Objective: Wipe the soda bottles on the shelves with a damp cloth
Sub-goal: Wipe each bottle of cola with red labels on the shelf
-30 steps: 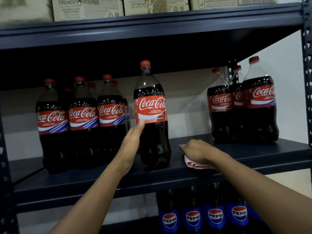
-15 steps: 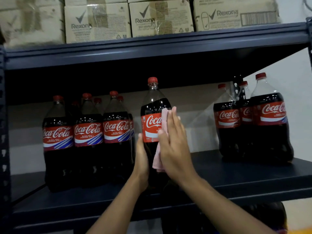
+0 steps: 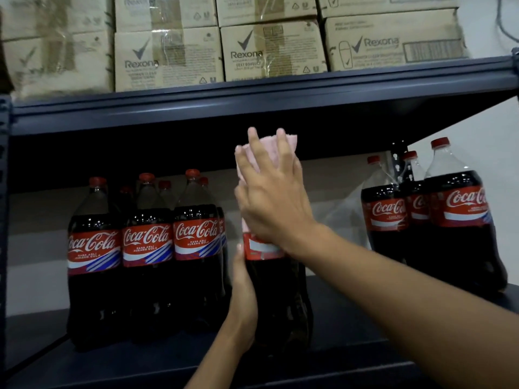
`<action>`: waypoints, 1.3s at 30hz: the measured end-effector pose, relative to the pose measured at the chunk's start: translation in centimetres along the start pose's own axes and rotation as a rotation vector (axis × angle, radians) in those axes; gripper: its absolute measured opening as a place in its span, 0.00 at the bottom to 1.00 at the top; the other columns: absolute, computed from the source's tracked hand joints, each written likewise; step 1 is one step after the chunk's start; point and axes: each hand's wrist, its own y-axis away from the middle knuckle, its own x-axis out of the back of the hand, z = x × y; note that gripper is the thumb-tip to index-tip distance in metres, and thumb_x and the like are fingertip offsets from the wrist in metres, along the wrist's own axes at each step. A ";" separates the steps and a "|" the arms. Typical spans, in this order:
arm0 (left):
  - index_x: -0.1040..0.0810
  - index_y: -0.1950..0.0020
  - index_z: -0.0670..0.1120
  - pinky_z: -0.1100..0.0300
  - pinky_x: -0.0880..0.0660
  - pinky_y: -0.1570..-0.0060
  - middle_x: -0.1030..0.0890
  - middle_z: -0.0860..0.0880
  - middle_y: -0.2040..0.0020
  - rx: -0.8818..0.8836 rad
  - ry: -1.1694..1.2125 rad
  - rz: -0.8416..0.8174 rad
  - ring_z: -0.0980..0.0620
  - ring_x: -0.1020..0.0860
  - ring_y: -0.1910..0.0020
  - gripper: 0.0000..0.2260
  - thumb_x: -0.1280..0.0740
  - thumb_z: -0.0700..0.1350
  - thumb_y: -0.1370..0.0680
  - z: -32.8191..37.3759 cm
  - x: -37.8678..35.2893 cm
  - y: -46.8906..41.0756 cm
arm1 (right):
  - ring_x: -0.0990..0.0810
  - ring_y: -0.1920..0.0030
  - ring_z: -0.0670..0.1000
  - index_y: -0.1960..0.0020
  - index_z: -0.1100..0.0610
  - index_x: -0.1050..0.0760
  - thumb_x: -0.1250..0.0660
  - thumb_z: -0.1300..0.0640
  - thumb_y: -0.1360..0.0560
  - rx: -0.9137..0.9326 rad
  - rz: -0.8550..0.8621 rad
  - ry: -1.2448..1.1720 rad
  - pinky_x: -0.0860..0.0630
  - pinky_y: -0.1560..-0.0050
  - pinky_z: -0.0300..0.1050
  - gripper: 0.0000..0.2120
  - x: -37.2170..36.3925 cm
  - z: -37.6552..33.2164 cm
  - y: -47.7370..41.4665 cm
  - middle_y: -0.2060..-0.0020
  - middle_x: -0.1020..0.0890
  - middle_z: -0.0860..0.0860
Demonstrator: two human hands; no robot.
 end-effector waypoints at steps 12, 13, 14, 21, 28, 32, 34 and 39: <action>0.18 0.35 0.47 0.53 0.15 0.52 0.12 0.42 0.45 0.011 -0.034 0.003 0.47 0.12 0.48 0.28 0.52 0.61 0.13 -0.2 0.7 -0.5 | 0.39 0.31 0.59 0.35 0.56 0.24 0.43 0.49 0.18 -0.057 0.077 -0.118 0.30 0.39 0.59 0.18 0.0 0.6 -3.0 0.28 0.36 0.54; 0.18 0.36 0.47 0.51 0.15 0.49 0.12 0.43 0.45 0.012 -0.038 -0.001 0.47 0.13 0.47 0.28 0.52 0.61 0.13 -0.3 0.7 -0.5 | 0.37 0.33 0.59 0.35 0.56 0.24 0.44 0.48 0.18 -0.053 0.043 -0.117 0.30 0.40 0.59 0.19 0.0 0.6 -3.1 0.30 0.34 0.55; 0.18 0.36 0.48 0.49 0.16 0.45 0.12 0.43 0.44 0.010 -0.046 0.004 0.47 0.13 0.46 0.28 0.52 0.61 0.13 -0.3 0.8 -0.6 | 0.35 0.34 0.60 0.35 0.57 0.24 0.44 0.48 0.17 -0.049 0.001 -0.108 0.30 0.41 0.59 0.19 0.0 0.6 -3.5 0.31 0.33 0.56; 0.17 0.37 0.54 0.51 0.20 0.42 0.12 0.50 0.45 -0.021 -0.130 -0.005 0.52 0.14 0.43 0.27 0.54 0.63 0.13 -0.7 1.4 -0.7 | 0.23 0.43 0.65 0.47 0.58 0.24 0.47 0.57 0.17 0.077 -0.209 0.053 0.33 0.52 0.53 0.13 0.9 1.0 -7.5 0.50 0.21 0.59; 0.19 0.37 0.54 0.56 0.18 0.44 0.12 0.51 0.44 -0.054 -0.101 -0.025 0.53 0.14 0.42 0.26 0.54 0.61 0.12 -0.8 1.5 -0.5 | 0.28 0.38 0.65 0.37 0.60 0.26 0.49 0.52 0.15 -0.027 -0.084 -0.030 0.32 0.45 0.57 0.17 1.3 0.3 -5.9 0.37 0.25 0.61; 0.20 0.38 0.54 0.61 0.17 0.47 0.11 0.54 0.47 -0.072 -0.095 -0.068 0.57 0.14 0.45 0.25 0.56 0.60 0.12 -0.8 1.5 -0.3 | 0.31 0.32 0.60 0.29 0.54 0.28 0.48 0.46 0.16 -0.101 -0.053 -0.066 0.34 0.37 0.59 0.22 1.0 0.5 -4.6 0.30 0.29 0.56; 0.20 0.36 0.52 0.59 0.17 0.44 0.12 0.52 0.44 -0.066 -0.079 -0.086 0.55 0.14 0.44 0.26 0.56 0.60 0.12 -0.8 1.4 -0.4 | 0.33 0.28 0.57 0.27 0.52 0.29 0.48 0.46 0.18 -0.066 -0.023 -0.057 0.37 0.35 0.58 0.23 0.4 0.3 -3.4 0.27 0.31 0.52; 0.19 0.37 0.48 0.60 0.21 0.36 0.12 0.51 0.43 -0.046 -0.030 -0.056 0.57 0.16 0.41 0.25 0.54 0.56 0.11 -0.9 1.1 -0.5 | 0.42 0.19 0.58 0.23 0.53 0.31 0.50 0.47 0.22 0.080 0.137 0.108 0.45 0.24 0.62 0.29 -0.7 0.2 4.0 0.23 0.31 0.51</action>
